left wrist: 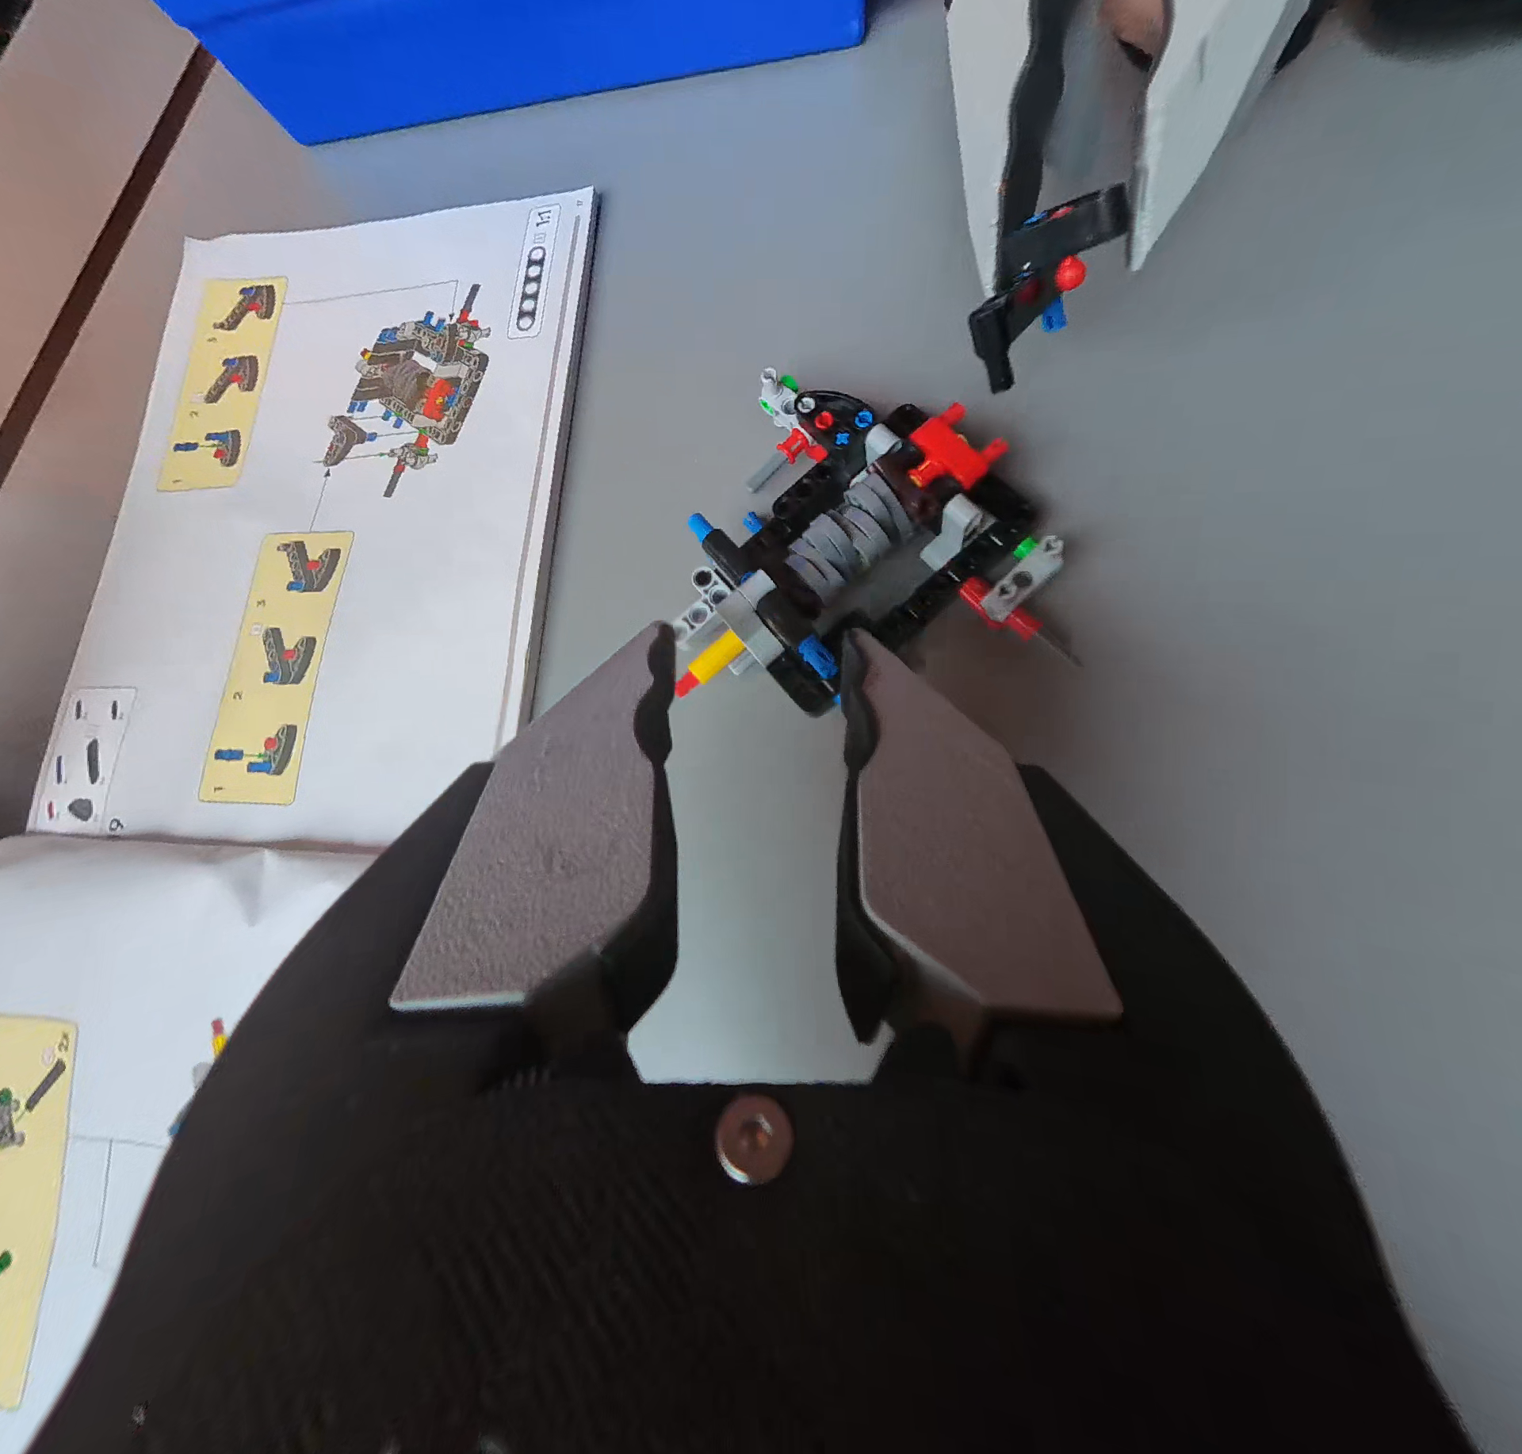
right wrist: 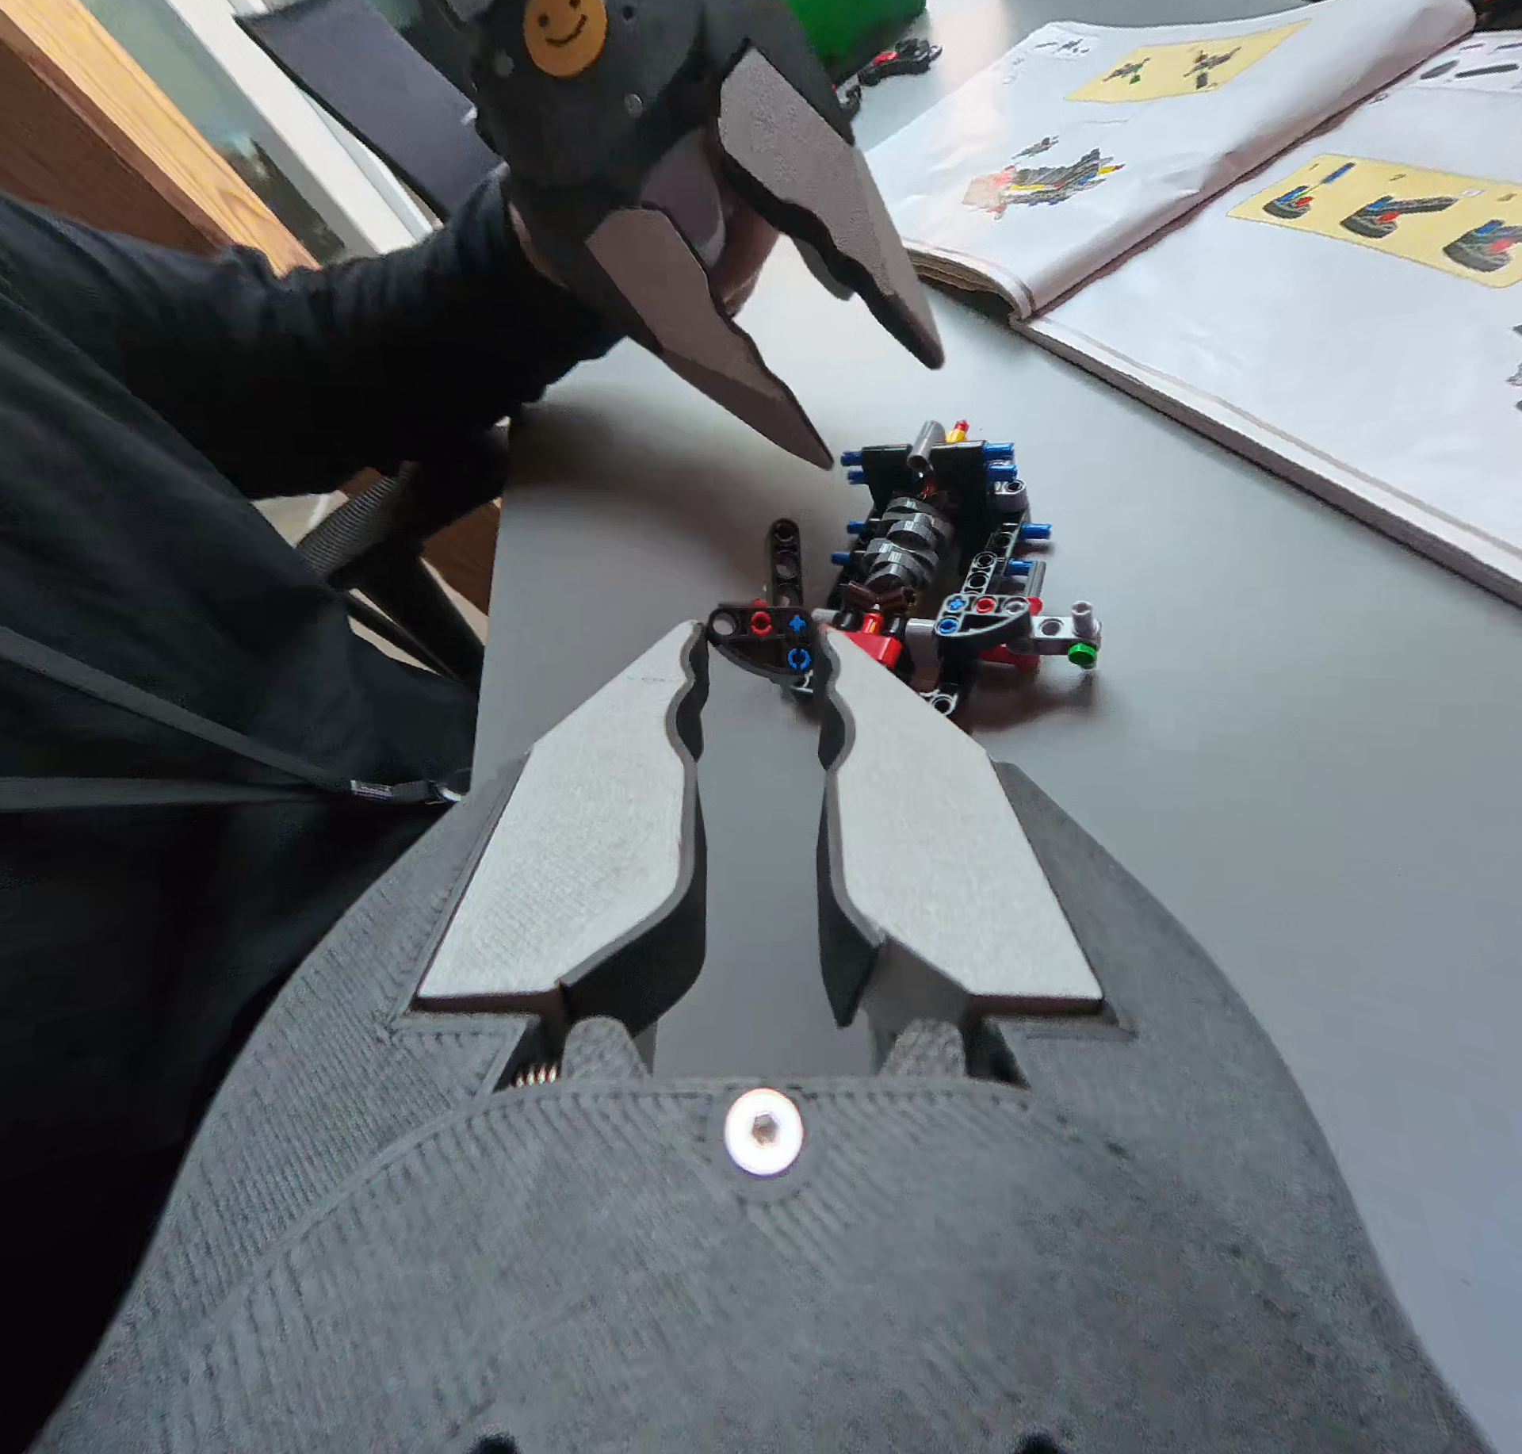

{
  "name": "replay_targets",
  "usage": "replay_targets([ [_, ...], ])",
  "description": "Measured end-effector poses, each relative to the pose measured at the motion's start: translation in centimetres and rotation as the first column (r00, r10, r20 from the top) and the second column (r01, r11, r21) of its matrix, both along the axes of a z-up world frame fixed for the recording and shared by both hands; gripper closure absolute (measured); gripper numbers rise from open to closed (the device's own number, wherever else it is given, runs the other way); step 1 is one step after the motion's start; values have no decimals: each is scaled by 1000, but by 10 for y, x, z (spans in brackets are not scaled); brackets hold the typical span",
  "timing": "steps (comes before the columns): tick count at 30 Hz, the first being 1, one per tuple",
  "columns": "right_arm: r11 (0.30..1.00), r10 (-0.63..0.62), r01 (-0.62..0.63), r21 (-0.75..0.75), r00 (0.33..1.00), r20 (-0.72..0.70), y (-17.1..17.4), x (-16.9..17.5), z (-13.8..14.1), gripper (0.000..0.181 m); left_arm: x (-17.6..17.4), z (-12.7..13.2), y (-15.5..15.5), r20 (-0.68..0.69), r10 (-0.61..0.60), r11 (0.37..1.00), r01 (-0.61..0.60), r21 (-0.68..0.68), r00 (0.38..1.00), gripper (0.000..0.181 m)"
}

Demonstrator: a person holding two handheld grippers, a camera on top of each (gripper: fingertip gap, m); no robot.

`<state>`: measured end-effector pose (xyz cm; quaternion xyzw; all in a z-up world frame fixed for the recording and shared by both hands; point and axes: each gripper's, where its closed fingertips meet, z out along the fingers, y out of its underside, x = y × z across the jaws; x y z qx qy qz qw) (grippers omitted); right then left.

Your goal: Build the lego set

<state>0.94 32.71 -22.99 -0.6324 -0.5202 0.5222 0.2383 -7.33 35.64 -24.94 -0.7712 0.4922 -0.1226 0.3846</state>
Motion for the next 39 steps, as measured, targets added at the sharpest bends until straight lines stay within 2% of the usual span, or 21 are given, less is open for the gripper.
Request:
replay_targets([
  [4, 991, 3, -9, -135, 999, -42, 2, 3, 5, 160, 8, -20, -2, -36, -13, 999, 12, -34, 999, 149],
  [10, 945, 0, -49, -322, 988, -152, 7, 5, 21, 160, 14, -26, -20, -18, 33, 996, -35, -78, 999, 146],
  [15, 984, 14, -22, -177, 999, -50, -2, 0, 13, 160, 27, -28, -50, 55, 29, 986, -20, -166, 998, 148],
  [18, 997, 26, -25, -71, 1000, 17, -10, -3, 7, 160, 25, -35, -56, 0, 34, 989, -34, -146, 999, 146],
  [21, 1000, 10, -10, 2, 996, 84, -8, 1, -2, 160, 33, -20, -63, 45, -4, 991, 10, -132, 999, 147],
  [24, 999, -15, 12, 30, 995, 102, -4, 1, -2, 160, 29, -3, -55, 52, 27, 996, -22, -86, 998, 155],
  [27, 995, -45, 32, 96, 989, 144, -1, 4, -6, 160, 17, -18, -51, -12, 87, 986, -88, -144, 996, 153],
  [29, 986, -71, 41, 164, 982, 176, 2, 9, -11, 160, 4, -28, -41, -70, 148, 985, -153, -77, 987, 145],
  [33, 985, -73, 47, 168, 985, 157, 4, 16, -11, 160, 15, -21, -40, 5, 98, 992, -97, -79, 995, 142],
  [39, 980, -94, 63, 186, 982, 163, 10, 22, -14, 160, 40, -23, -48, 31, 52, 989, -47, -142, 998, 142],
])
